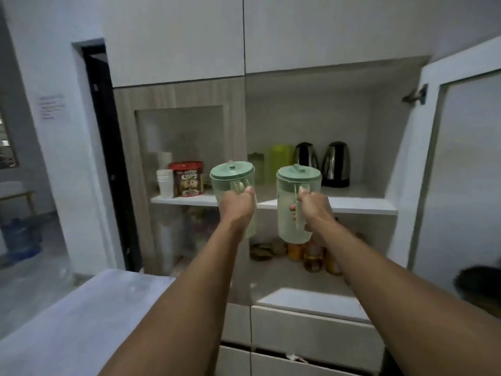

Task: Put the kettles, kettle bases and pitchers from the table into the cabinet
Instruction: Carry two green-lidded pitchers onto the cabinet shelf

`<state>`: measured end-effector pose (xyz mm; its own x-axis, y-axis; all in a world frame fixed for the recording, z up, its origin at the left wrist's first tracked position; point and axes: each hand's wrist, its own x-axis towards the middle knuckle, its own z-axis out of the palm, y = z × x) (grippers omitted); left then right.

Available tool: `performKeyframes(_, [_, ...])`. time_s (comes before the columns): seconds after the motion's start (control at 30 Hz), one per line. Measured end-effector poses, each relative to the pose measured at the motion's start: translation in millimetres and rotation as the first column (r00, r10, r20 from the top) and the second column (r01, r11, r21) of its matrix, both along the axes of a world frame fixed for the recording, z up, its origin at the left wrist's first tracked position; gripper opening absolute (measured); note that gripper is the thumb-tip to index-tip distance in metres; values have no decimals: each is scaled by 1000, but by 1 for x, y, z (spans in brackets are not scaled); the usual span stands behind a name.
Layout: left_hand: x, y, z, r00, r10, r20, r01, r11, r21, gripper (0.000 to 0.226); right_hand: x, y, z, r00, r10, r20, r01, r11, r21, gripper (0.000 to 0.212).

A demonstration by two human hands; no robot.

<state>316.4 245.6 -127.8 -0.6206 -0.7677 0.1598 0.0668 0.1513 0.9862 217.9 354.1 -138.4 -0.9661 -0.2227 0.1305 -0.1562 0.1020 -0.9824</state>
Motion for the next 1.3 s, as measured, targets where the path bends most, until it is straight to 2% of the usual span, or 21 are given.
performKeyframes(0.1, [-66, 10, 13, 999, -21, 31, 21, 1000, -9, 40, -70, 16, 11, 999, -48, -17, 48, 999, 4, 45])
performKeyframes(0.23, [-141, -2, 20, 998, -35, 46, 36, 999, -22, 36, -142, 5, 15, 999, -29, -42, 29, 1000, -12, 39])
performKeyframes(0.43, [-246, -61, 14, 998, -25, 60, 28, 999, -45, 37, -237, -62, 12, 1000, 7, -25, -9, 997, -73, 38])
performKeyframes(0.6, [-333, -127, 7, 993, -36, 113, 37, 999, -8, 33, -313, -127, 9, 1000, -21, -4, 21, 1000, -23, 29])
performKeyframes(0.77, [-406, -183, -6, 981, 37, 188, -31, 999, -32, 36, -388, -198, -4, 997, 11, 79, -13, 1000, 18, 35])
performKeyframes(0.87, [-451, -222, -9, 970, 40, 240, -29, 998, -51, 24, -432, -241, -9, 994, 15, 104, -16, 1000, 5, 36])
performKeyframes(0.97, [-490, -258, -9, 972, 52, 230, -40, 998, -55, 35, -475, -280, -10, 992, 59, 110, -63, 997, 37, 37])
performKeyframes(1.03, [-511, -280, -6, 963, 145, 227, -125, 987, -100, 32, -499, -303, -8, 989, 99, 109, -104, 993, 46, 40])
performKeyframes(1.17, [-549, -311, -1, 959, 152, 239, -136, 987, -84, 29, -553, -339, -13, 988, 140, 71, -143, 989, 34, 44])
performKeyframes(1.3, [-575, -329, -3, 909, 242, 341, -172, 960, -222, 33, -601, -373, -31, 994, 108, 31, -110, 992, 66, 69])
